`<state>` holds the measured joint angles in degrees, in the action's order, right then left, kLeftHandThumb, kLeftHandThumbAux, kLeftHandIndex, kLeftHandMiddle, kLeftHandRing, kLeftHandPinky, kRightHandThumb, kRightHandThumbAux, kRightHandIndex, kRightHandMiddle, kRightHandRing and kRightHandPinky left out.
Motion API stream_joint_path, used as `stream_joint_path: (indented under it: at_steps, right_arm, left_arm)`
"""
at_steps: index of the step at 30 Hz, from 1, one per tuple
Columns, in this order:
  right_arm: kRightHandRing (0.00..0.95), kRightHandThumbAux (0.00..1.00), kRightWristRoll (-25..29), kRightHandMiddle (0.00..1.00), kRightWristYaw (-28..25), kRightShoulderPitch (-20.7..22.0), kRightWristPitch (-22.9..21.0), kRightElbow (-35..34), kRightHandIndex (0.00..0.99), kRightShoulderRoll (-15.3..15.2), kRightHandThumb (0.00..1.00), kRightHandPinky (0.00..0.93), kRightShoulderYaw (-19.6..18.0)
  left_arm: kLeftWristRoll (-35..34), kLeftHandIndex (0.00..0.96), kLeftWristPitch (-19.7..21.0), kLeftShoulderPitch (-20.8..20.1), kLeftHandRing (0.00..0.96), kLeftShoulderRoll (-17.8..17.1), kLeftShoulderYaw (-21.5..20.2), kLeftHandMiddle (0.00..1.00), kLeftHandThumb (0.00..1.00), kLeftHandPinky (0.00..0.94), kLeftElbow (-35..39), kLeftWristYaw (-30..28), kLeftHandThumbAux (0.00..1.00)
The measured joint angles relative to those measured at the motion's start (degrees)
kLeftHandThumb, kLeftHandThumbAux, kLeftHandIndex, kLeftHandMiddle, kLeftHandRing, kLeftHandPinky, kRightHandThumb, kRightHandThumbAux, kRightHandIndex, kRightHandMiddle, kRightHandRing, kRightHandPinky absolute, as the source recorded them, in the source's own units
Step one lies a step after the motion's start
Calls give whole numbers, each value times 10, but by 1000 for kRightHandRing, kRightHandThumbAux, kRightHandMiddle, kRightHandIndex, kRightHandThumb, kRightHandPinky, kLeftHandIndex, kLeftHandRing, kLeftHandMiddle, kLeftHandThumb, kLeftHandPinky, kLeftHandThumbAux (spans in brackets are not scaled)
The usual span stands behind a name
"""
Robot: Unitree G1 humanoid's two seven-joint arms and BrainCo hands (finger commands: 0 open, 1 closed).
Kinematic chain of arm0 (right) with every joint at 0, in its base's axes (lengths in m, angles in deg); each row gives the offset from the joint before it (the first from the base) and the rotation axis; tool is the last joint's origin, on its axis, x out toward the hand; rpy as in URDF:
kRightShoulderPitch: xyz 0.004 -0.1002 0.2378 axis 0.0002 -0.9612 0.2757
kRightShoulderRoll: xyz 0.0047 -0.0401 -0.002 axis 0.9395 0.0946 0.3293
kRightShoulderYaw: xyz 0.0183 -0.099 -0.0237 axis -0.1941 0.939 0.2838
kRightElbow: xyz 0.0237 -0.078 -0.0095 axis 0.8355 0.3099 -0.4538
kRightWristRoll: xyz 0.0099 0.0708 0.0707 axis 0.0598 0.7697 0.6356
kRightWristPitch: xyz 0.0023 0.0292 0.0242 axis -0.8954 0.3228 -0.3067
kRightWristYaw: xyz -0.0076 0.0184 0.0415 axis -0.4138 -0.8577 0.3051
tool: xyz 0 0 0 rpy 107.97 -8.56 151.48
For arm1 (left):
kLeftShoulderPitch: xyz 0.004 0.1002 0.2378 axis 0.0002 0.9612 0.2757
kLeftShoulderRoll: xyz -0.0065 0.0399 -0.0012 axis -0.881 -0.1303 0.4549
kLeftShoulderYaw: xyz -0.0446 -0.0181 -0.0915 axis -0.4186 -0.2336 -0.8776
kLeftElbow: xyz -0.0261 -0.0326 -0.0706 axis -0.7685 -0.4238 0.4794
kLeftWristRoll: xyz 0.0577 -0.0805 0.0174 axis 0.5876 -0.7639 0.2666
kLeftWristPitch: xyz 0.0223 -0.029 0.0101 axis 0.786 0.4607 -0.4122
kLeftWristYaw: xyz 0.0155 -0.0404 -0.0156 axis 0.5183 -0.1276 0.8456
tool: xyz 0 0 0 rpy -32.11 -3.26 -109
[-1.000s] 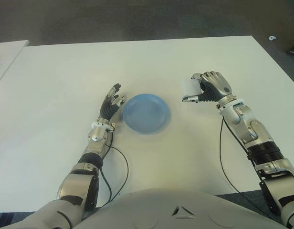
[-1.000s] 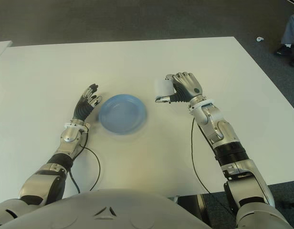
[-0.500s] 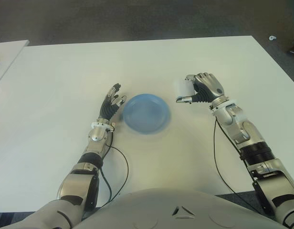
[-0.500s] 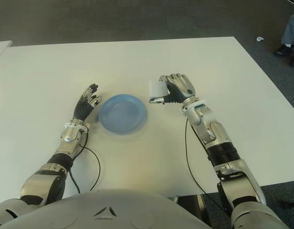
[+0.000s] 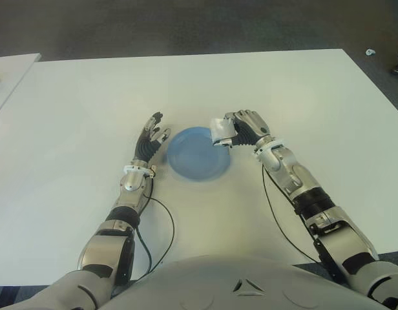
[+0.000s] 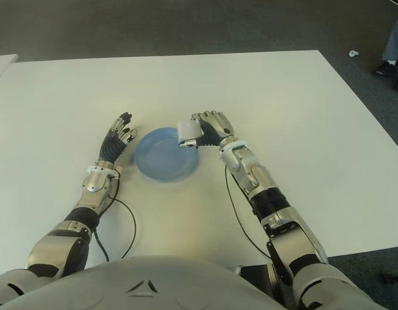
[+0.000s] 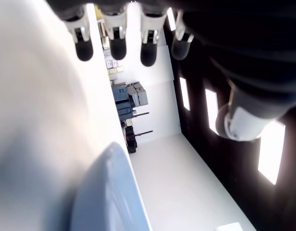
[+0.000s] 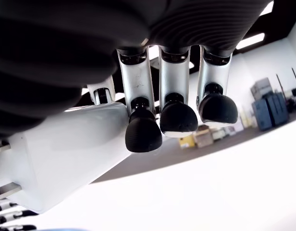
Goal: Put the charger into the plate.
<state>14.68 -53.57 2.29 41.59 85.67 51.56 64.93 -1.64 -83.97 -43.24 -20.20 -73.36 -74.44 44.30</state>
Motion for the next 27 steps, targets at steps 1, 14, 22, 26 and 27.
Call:
stream_joint_path:
  at_steps: [1,14,22,26,27]
  right_arm:
    - [837,708,0,848,0,3,0,4,441,2,747,827,2]
    - [835,708,8,847,1,43,-1,44,441,38,747,818,9]
    - [843,708,11,855,4,53,3,70,441,50,746,832,16]
    - [848,708,13,860,7,53,4,80,441,53,746,839,19]
    - [849,708,13,860,7,53,4,83,441,54,746,839,19]
  left_arm:
    - [0,73,0,0,64,0,0,107,0,37,0,0,556]
    - [0,65,-4,1,68,1,0,106,0,33,2,6,565]
    - [3,67,-5,1,69,1,1,106,0,42,4,11,569]
    - [5,65,-5,1,70,1,1,105,0,50,5,11,566]
    - [5,65,-5,2,70,1,1,105,0,52,5,11,565]
